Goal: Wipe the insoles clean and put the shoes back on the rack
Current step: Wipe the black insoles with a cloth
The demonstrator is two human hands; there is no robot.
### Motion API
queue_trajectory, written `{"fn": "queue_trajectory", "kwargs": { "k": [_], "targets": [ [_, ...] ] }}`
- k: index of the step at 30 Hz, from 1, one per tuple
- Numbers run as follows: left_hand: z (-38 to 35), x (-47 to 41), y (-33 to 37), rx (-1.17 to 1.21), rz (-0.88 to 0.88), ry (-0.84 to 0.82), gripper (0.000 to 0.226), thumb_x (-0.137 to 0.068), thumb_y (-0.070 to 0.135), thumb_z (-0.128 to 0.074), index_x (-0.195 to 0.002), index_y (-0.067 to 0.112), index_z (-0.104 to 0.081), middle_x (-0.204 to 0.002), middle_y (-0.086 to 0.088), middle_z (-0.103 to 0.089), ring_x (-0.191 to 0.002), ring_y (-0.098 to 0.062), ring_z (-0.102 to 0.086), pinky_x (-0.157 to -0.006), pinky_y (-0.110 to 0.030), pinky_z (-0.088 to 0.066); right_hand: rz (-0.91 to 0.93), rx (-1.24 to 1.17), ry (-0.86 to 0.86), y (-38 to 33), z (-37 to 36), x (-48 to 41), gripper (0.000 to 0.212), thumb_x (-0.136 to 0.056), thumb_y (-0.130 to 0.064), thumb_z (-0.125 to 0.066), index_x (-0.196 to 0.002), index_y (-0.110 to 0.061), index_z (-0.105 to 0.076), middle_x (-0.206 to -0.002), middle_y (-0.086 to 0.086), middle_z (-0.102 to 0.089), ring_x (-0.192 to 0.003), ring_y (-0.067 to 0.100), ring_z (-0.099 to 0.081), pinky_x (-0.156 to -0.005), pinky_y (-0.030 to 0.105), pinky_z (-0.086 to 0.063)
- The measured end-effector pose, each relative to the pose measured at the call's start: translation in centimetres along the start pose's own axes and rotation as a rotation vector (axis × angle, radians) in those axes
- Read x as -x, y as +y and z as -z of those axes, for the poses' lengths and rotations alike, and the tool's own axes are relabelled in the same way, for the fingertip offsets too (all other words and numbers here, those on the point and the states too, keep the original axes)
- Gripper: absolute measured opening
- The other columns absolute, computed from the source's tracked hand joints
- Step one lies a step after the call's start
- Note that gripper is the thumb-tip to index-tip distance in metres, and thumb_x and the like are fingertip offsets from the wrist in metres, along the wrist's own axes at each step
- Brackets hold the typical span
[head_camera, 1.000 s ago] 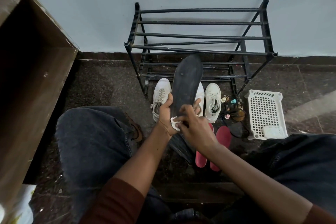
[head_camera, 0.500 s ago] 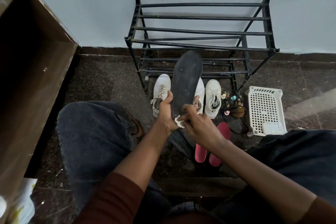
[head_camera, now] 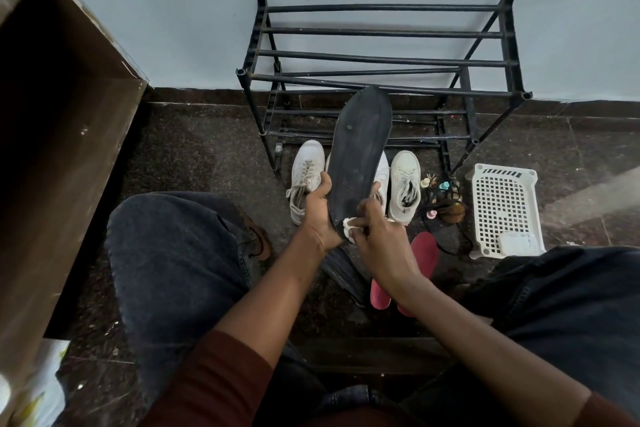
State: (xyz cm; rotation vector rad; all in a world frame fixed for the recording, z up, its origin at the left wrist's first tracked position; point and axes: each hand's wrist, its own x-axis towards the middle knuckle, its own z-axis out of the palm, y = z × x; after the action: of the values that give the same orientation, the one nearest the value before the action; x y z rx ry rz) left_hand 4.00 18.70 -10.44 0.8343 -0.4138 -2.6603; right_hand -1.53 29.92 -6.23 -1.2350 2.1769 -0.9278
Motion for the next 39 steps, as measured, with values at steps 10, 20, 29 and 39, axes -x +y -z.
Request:
{"fn": "queue_trajectory", "kwargs": {
  "k": [10, 20, 29, 39],
  "targets": [
    [-0.5, 0.4, -0.6, -0.036, -0.041, 0.067, 0.062, -0.098, 0.051, -0.028, -0.098, 0.012, -0.075, -0.099, -0.009, -0.073, -0.091, -0.022, -0.069, -0.092, -0.036, -0.049, 0.043, 0.15, 0.253, 0.5, 1.8, -6.4, 0.017, -0.081, 0.006, -0.055, -0.089, 0.004, -0.07, -0.085, 0.023, -0.067, -0.079, 0.036, -0.062, -0.068, 0.038, -0.046],
    [-0.1, 0.8, -0.9, -0.048, 0.006, 0.069, 0.077, -0.098, 0.057, -0.018, -0.095, 0.007, -0.076, -0.102, -0.012, -0.072, -0.094, -0.023, -0.069, -0.085, -0.033, -0.055, 0.11, 0.176, 0.091, 0.7, 0.3, -2.8, 0.014, -0.077, 0.01, -0.059, -0.083, 0.007, -0.071, -0.087, 0.022, -0.066, -0.076, 0.035, -0.063, -0.068, 0.039, -0.05],
    [-0.2, 0.6, -0.7, -0.047, -0.009, 0.112, 0.062, -0.098, 0.051, -0.028, -0.102, 0.006, -0.07, -0.097, -0.012, -0.071, -0.089, -0.025, -0.066, -0.094, -0.039, -0.044, -0.036, 0.158, 0.205, 1.1, 1.9, -6.7, 0.017, -0.084, 0.001, -0.057, -0.093, 0.002, -0.071, -0.095, 0.021, -0.067, -0.088, 0.033, -0.062, -0.072, 0.023, -0.036],
    [0.2, 0.2, -1.4, 0.031, -0.042, 0.11, 0.08, -0.099, 0.055, -0.018, -0.083, 0.006, -0.078, -0.092, -0.014, -0.073, -0.081, -0.027, -0.072, -0.068, -0.036, -0.059, -0.235, -0.084, 0.077, 1.1, 0.4, -0.5, 0.013, -0.078, -0.004, -0.068, -0.084, -0.013, -0.075, -0.081, -0.001, -0.07, -0.06, 0.002, -0.059, -0.059, 0.001, -0.039]
  ]
}}
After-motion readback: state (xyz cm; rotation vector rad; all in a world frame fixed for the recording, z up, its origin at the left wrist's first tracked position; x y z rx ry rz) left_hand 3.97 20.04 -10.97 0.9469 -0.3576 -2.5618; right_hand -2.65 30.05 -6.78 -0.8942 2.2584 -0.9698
